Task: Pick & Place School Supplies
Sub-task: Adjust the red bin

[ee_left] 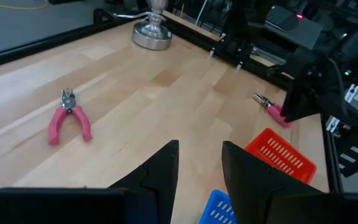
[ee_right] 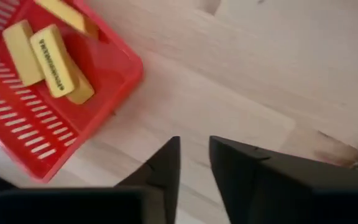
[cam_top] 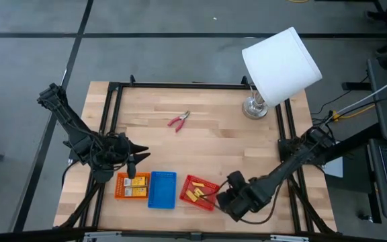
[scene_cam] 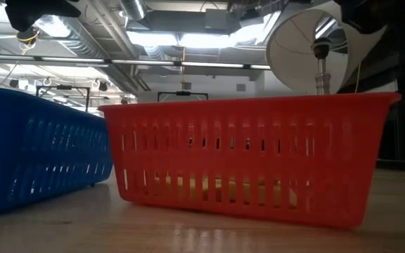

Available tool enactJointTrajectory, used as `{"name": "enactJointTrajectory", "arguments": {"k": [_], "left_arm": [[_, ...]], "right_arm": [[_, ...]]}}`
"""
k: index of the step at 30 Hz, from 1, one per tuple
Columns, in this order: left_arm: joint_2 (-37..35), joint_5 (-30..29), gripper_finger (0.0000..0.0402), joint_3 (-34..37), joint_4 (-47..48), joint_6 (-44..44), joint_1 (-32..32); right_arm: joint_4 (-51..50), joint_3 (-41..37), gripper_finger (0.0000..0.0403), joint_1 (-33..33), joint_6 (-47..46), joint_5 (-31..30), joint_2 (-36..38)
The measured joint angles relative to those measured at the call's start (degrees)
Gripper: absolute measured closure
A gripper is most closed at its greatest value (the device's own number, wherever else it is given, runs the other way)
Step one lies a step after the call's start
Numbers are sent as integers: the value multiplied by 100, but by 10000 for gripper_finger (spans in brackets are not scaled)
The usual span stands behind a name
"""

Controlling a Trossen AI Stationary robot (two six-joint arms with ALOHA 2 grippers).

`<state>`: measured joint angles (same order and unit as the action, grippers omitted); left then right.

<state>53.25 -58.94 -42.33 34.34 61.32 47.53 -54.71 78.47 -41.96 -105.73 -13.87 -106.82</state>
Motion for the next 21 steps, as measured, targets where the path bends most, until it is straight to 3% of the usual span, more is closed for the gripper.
{"name": "enactJointTrajectory", "arguments": {"k": [6, 21], "left_arm": [[0, 15, 282, 0, -13, 2, 0], [-2, 12, 288, -1, -133, -11, 0]], "right_arm": [[152, -46, 392, 192, 577, 33, -1], [1375, -663, 401, 578, 1178, 298, -149]]}}
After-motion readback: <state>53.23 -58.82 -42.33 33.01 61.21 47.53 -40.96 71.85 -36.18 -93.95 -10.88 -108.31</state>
